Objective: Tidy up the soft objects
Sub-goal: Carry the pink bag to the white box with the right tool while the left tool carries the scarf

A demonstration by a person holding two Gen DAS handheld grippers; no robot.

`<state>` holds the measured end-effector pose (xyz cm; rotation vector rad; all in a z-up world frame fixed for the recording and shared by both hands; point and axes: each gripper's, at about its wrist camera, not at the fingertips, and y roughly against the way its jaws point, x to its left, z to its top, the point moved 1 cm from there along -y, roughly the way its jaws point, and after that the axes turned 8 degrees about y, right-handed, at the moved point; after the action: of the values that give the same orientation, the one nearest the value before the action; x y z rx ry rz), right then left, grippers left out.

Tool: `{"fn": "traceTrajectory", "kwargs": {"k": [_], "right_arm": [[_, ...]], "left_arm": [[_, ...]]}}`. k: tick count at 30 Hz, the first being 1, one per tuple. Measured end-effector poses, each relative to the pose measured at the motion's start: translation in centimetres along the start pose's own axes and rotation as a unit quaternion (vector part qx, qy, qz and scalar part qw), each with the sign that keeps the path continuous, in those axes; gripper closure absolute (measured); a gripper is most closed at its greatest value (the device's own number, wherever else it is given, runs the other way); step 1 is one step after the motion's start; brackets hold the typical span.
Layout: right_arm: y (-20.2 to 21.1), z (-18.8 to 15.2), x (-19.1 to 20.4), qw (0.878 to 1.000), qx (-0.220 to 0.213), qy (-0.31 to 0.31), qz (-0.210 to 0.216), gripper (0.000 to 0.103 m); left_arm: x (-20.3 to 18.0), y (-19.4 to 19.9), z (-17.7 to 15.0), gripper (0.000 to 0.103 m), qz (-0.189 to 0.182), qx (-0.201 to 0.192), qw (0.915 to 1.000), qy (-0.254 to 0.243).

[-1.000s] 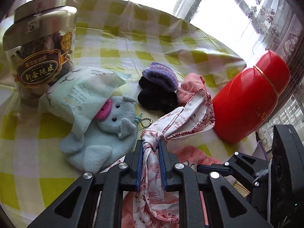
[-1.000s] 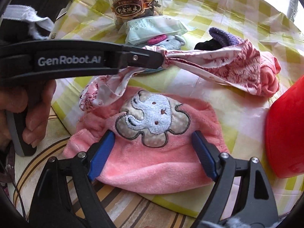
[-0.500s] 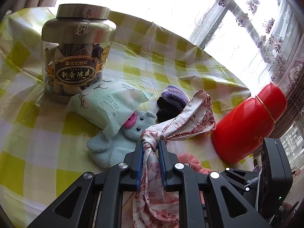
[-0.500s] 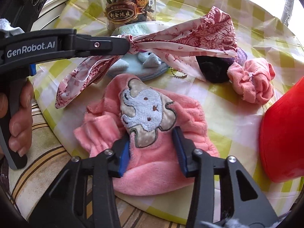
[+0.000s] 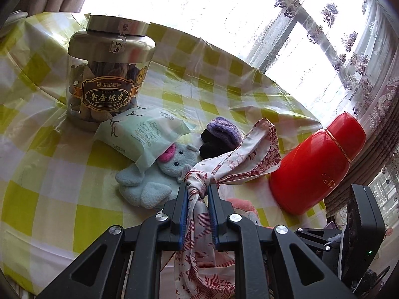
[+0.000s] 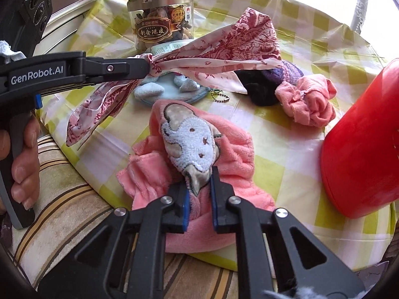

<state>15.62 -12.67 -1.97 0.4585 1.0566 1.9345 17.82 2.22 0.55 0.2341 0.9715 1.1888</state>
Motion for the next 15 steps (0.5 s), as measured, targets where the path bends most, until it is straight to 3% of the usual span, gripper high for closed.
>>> {"fn": "traceTrajectory", "kwargs": {"k": [15], "right_arm": [[4.6, -2.9, -2.8, 0.997, -0.013, -0.068, -0.025, 0.087]], "left_arm": [[-3.5, 1.4, -2.7, 0.087, -0.016, 0.008, 0.9997, -0.015]]}}
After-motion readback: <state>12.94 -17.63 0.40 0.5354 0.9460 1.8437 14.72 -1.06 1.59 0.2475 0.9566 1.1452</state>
